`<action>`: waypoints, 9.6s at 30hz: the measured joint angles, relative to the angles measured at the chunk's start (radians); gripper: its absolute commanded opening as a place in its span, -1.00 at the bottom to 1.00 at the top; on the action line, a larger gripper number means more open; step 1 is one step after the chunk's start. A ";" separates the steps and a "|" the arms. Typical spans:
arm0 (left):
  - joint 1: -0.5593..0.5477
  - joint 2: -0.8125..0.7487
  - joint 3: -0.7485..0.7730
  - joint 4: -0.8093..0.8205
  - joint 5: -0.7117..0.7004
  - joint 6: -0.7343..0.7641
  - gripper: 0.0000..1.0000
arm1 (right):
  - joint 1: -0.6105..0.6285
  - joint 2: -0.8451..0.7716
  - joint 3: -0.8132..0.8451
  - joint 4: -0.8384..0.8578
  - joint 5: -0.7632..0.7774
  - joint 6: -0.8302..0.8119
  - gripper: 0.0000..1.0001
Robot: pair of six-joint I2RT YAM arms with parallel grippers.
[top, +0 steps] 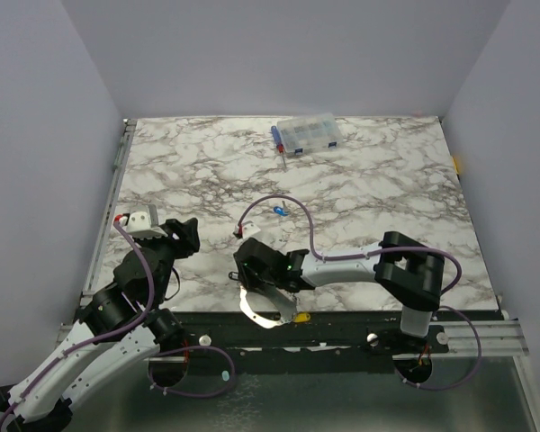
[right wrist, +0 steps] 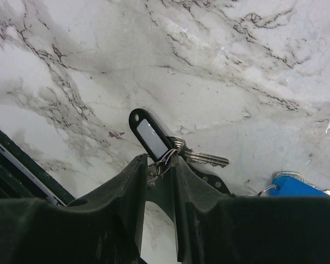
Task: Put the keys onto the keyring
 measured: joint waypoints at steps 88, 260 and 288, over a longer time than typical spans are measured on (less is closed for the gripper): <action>0.011 0.259 -0.014 0.476 1.245 0.241 0.17 | 0.035 -1.043 -0.212 -0.463 -0.139 -0.408 -0.08; 0.025 0.339 -0.171 0.766 1.283 0.902 -0.25 | -0.238 -0.732 0.251 -0.609 -0.362 -0.463 -0.99; 0.023 0.379 -0.171 0.796 1.315 0.799 -1.00 | -0.239 -0.790 0.186 -0.593 -0.382 -0.541 0.19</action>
